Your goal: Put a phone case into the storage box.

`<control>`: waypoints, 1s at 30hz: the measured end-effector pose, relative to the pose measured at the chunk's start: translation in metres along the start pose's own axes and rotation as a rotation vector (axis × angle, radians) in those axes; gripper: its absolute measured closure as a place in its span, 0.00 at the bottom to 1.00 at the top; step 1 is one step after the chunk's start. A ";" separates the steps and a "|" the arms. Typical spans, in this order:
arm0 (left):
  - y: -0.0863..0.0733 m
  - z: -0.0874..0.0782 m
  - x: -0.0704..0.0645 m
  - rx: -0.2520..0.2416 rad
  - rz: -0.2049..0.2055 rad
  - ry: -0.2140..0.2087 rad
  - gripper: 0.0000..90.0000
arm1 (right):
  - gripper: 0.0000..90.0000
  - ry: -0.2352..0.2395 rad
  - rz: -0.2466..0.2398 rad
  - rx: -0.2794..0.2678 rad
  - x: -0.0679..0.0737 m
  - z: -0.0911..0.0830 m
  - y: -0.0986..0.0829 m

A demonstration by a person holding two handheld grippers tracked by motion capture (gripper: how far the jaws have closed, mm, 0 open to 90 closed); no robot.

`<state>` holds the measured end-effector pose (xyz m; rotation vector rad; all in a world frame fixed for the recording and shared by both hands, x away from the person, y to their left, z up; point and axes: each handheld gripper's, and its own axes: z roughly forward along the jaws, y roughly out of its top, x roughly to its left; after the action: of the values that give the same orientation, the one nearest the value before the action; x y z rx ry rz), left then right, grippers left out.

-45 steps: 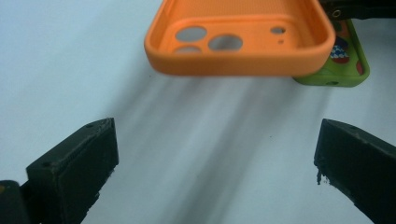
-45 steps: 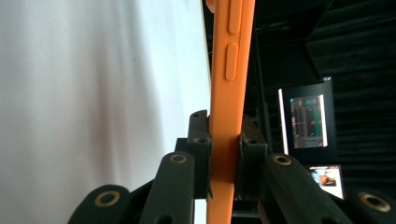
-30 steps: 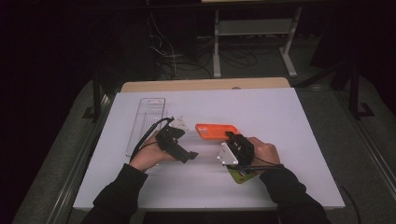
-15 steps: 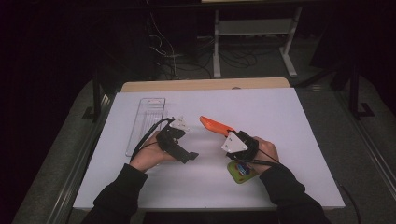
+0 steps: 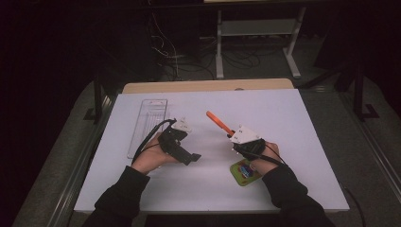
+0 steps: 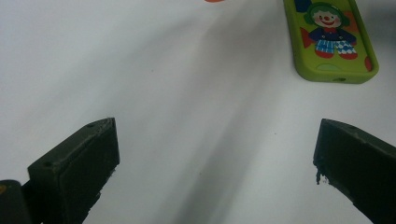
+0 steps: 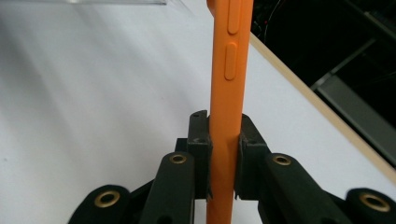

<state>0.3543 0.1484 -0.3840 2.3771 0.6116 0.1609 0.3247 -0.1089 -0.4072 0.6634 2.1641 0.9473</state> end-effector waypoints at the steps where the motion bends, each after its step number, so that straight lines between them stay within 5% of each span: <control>1: 0.000 0.000 -0.001 -0.008 -0.009 0.000 0.00 | 0.87 0.005 0.014 0.000 -0.001 0.000 0.000; 9: 0.000 0.000 0.000 -0.003 -0.005 0.004 0.00 | 0.87 0.080 0.186 -0.009 -0.010 -0.001 -0.001; 14: 0.000 0.000 0.000 -0.006 -0.008 0.006 0.00 | 0.87 0.113 0.245 -0.019 -0.019 0.000 -0.003; 19: 0.000 0.000 0.001 -0.003 -0.007 0.005 0.00 | 0.87 0.158 0.378 -0.022 -0.024 0.001 -0.006; 27: 0.000 -0.001 0.002 -0.007 -0.016 0.011 0.00 | 0.87 0.208 0.493 -0.029 -0.031 0.003 -0.012; 30: 0.002 -0.004 0.006 -0.051 -0.039 -0.001 0.00 | 0.87 0.210 0.496 -0.029 -0.029 0.003 -0.011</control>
<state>0.3590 0.1522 -0.3797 2.3146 0.6451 0.1564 0.3437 -0.1342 -0.4066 1.1644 2.2015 1.3507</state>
